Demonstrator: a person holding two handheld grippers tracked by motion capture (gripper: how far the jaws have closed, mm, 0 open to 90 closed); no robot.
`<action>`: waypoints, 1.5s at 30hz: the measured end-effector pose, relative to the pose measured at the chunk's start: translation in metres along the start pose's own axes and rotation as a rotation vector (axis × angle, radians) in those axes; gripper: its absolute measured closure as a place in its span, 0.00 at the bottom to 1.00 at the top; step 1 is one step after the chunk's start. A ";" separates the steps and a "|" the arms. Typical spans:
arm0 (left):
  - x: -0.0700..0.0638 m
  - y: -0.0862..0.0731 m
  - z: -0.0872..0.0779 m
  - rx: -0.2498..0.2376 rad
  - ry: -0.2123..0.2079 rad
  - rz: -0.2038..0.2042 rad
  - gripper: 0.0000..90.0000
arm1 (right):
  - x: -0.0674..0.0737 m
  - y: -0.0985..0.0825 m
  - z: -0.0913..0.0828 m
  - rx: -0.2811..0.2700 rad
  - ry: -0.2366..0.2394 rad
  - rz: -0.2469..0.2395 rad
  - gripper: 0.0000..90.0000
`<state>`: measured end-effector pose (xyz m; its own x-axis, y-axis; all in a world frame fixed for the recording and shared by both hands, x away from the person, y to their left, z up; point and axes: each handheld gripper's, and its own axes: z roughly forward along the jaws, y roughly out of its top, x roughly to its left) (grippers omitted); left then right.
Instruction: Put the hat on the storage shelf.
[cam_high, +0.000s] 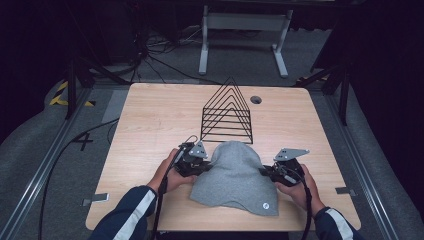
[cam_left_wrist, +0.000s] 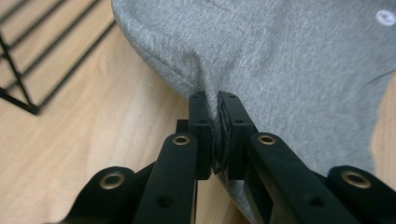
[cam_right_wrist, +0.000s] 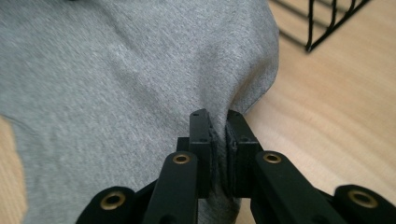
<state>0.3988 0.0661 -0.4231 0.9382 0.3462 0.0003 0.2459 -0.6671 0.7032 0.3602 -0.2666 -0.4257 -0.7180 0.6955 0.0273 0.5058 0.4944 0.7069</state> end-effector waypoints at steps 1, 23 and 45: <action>0.000 0.002 -0.004 -0.009 0.009 0.010 0.95 | 0.000 0.002 -0.003 -0.010 -0.006 -0.010 0.93; 0.015 0.083 -0.099 -0.176 0.173 0.144 0.95 | -0.012 0.124 -0.081 -0.264 -0.114 -0.150 0.93; 0.080 0.164 -0.143 -0.252 0.306 0.099 0.95 | -0.049 0.225 -0.099 -0.354 -0.191 -0.169 0.93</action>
<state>0.4796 0.0785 -0.2064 0.8290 0.4942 0.2619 0.0548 -0.5377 0.8413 0.4618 -0.2409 -0.1980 -0.6585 0.7204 -0.2177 0.1693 0.4237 0.8898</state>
